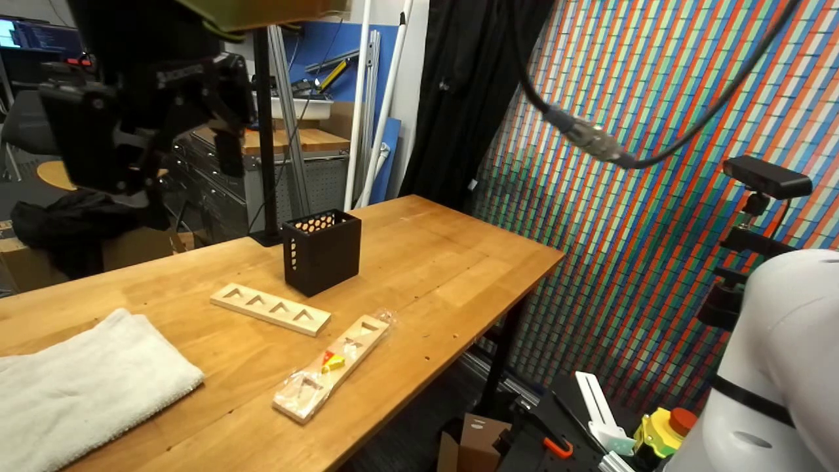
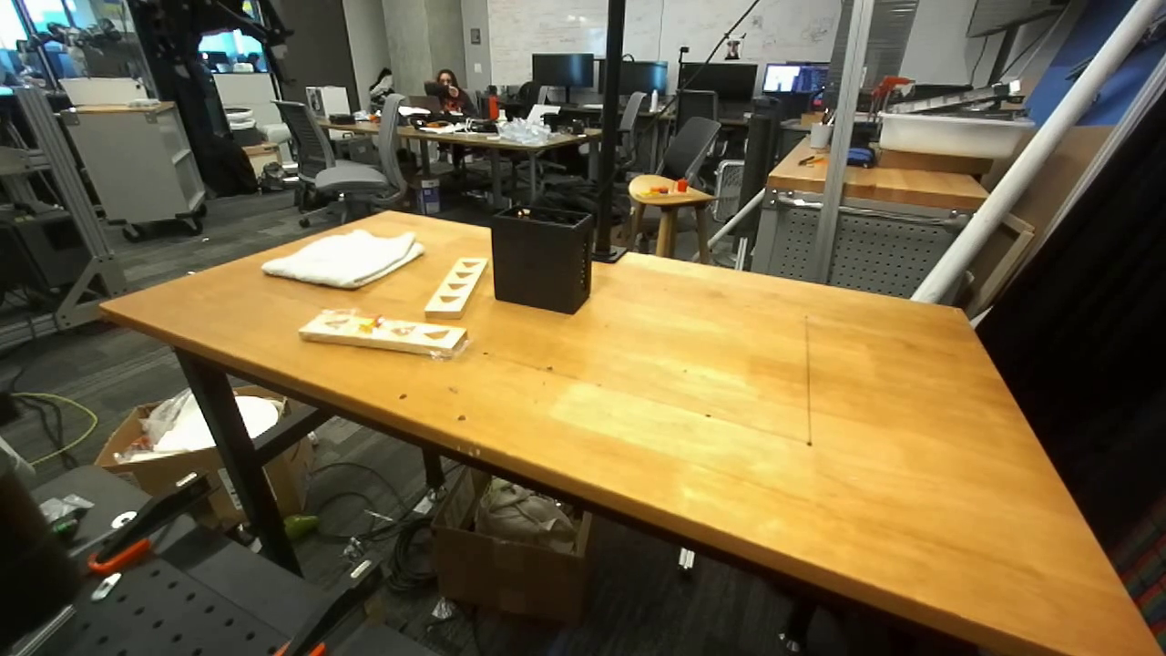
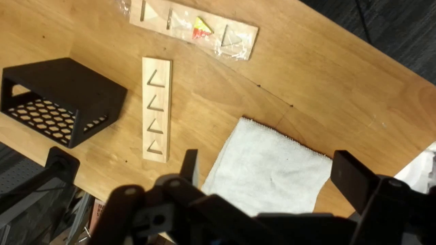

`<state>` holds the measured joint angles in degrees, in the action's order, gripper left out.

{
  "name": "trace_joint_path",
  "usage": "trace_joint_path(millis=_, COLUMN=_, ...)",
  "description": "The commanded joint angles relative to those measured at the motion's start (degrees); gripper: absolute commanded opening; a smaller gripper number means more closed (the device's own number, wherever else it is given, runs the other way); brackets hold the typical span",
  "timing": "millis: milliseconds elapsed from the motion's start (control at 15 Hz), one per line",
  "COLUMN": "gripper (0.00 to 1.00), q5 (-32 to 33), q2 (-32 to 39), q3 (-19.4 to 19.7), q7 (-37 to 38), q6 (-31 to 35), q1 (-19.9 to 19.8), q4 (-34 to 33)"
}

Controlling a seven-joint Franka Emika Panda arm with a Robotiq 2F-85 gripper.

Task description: Put the white towel inside the black box

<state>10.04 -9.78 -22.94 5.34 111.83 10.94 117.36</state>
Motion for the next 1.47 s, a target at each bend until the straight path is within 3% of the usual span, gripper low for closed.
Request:
trace_joint_path(millis=0, gripper=1.0, q5=6.93, q2=13.06, q3=-0.34, q7=2.27, q6=-0.93, q1=2.62, q4=-13.53)
trace_joint_path(millis=267, gripper=1.0, q5=12.22, q2=24.74, q3=1.59, q7=1.66, q6=0.2, q1=6.91, q4=-24.76)
trace_joint_path(millis=533, gripper=1.0, q5=13.07, q2=33.78, q3=4.72, q7=0.07, q6=3.92, q1=10.6, q4=-32.45)
trace_joint_path(millis=933, gripper=1.0, q5=12.76, q2=42.26, q3=9.12, q7=-3.05, q6=6.54, q1=14.2, q4=-38.31)
trace_joint_path(millis=1400, gripper=1.0, q5=11.35, q2=50.63, q3=11.24, q7=-6.94, q6=11.5, q1=14.76, q4=-41.16)
